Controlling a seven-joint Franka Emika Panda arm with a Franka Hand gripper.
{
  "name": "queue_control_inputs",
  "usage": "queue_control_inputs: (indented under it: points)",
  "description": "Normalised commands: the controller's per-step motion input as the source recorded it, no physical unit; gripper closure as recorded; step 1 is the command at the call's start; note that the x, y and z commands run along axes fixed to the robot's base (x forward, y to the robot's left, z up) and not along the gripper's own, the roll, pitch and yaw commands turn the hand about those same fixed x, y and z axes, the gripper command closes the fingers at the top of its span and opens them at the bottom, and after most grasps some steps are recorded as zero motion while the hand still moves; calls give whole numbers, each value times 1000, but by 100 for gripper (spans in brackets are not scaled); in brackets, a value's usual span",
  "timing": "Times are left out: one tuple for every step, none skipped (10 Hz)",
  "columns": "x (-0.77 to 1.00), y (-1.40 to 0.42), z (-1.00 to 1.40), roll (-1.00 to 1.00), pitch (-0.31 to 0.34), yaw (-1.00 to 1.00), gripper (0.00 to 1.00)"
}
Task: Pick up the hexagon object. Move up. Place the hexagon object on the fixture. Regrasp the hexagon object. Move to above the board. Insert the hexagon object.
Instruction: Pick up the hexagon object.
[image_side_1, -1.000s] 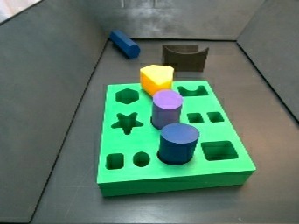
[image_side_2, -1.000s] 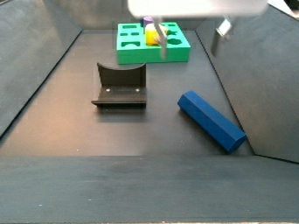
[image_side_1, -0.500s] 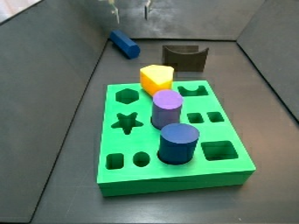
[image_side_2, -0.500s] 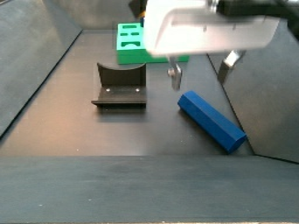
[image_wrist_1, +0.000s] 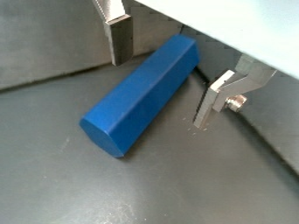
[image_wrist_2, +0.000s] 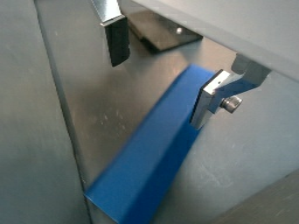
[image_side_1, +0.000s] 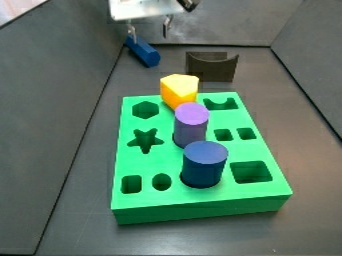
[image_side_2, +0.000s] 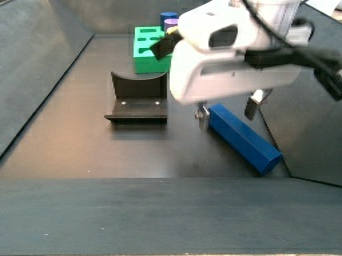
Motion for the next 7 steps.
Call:
queue_control_inputs:
  points:
    - [-86, 0, -1000, 17, -9, 209, 0]
    - [-100, 0, -1000, 17, -9, 186, 0]
    - [-120, 0, -1000, 19, -10, 191, 0]
    - [-174, 0, -1000, 26, -14, 197, 0]
    - [-311, 57, -1000, 73, -54, 246, 0]
    - [-386, 0, -743, 144, -203, 209, 0]
    - [-51, 31, 0, -46, -24, 0, 0]
